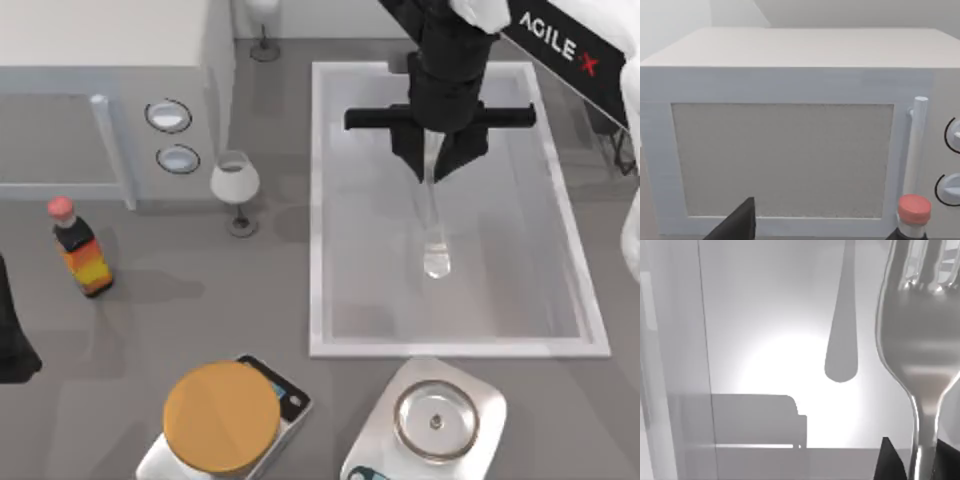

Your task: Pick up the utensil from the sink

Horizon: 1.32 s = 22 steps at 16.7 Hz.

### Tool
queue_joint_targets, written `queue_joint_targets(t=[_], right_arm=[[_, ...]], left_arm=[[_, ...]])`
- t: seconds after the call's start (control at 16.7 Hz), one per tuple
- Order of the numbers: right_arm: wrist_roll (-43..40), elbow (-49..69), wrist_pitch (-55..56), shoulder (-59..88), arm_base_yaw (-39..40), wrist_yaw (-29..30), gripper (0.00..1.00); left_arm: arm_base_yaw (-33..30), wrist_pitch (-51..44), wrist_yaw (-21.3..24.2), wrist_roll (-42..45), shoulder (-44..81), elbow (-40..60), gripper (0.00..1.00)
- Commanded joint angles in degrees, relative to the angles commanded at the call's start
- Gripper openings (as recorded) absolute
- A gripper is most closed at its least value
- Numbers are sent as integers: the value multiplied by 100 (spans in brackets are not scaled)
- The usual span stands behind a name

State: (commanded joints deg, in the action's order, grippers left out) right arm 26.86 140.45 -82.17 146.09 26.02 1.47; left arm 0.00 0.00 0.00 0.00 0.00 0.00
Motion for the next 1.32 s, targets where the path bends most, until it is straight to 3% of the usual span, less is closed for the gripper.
queue_joint_targets(t=[0.3, 0.96, 1.32], right_arm=[[-473, -929, 95, -897, -468, -23, 0], [-2618, -5859, 431, -5174, -2592, -128, 0], [-3013, -6540, 476, -5845, -2983, -147, 0]], left_arm=[[0, 0, 0, 0, 0, 0, 100], [0, 0, 0, 0, 0, 0, 100], [0, 0, 0, 0, 0, 0, 100]])
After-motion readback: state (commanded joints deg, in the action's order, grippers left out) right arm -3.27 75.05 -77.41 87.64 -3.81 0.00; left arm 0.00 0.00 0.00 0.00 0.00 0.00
